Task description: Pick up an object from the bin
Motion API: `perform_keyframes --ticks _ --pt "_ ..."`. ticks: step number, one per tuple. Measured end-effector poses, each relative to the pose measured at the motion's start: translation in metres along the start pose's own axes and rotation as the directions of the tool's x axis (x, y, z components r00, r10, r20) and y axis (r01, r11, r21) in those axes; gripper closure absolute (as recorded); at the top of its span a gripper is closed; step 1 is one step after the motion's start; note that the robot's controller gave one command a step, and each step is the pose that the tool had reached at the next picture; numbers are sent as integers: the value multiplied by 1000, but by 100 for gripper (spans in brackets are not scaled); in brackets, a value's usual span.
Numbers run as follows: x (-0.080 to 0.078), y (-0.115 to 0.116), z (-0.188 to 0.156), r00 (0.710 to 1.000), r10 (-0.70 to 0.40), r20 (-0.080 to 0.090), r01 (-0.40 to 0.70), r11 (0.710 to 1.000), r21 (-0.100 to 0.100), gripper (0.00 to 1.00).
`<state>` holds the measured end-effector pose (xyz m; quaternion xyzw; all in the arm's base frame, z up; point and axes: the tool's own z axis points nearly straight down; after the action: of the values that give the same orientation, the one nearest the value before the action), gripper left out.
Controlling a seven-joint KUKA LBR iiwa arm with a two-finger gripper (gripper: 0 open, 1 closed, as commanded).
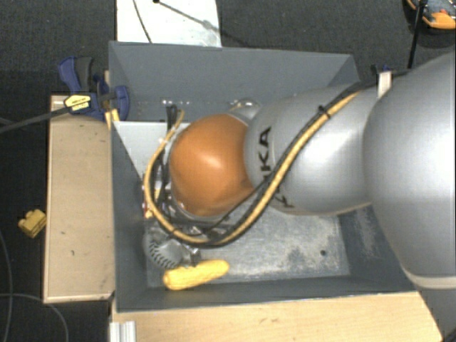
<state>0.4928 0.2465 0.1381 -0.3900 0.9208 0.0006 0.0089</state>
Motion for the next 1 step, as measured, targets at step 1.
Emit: perform_keyframes --ticks 1 --pt "1 1 -10 1000 1 -10 -1 1000 -4 100"
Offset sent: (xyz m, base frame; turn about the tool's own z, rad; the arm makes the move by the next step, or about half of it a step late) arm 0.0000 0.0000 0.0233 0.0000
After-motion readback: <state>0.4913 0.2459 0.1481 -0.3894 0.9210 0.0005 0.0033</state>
